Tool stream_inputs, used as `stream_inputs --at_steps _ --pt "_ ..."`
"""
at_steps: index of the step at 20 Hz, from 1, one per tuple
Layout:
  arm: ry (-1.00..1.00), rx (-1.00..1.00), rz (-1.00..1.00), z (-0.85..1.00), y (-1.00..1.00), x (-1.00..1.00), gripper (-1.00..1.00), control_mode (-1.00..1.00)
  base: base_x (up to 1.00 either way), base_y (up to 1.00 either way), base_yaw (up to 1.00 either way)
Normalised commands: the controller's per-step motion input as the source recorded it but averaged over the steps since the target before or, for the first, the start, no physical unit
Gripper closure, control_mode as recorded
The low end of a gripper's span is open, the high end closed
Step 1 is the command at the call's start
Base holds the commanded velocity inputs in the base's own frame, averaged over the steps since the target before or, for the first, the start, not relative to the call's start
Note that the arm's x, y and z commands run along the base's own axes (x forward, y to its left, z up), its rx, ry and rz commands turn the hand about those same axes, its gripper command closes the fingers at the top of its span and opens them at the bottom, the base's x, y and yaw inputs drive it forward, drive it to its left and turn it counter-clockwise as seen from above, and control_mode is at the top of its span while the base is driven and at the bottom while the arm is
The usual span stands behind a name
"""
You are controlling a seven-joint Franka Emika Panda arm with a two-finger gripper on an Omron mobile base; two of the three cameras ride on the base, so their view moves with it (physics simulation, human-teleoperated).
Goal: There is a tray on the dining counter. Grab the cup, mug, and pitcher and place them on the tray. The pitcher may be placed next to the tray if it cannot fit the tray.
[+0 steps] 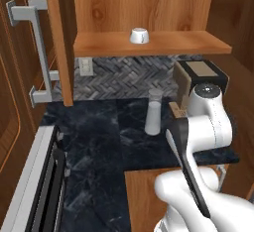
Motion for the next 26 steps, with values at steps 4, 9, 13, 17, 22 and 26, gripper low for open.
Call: stream_inputs --at_steps 4,9,13,17,22,26 --pt "0.00 0.00 0.00 0.00 0.00 0.00 -1.00 1.00 0.70 0.34 -0.09" --pt "0.00 0.00 -0.02 0.19 0.00 0.00 -1.00 -1.00 0.20 0.10 -0.05" --pt "-0.08 0.00 -0.03 0.75 0.04 -0.32 -1.00 -1.00 0.00 0.00 0.00" --pt "-0.10 0.00 0.00 0.99 0.19 -0.27 -1.00 -1.00 0.00 0.00 0.00" --pt "-0.01 0.00 0.00 0.77 0.21 0.03 -1.00 -1.00 0.00 0.00 0.00" --pt "0.00 0.01 0.00 0.45 0.35 0.36 -1.00 -1.00 0.00 0.00 0.00"
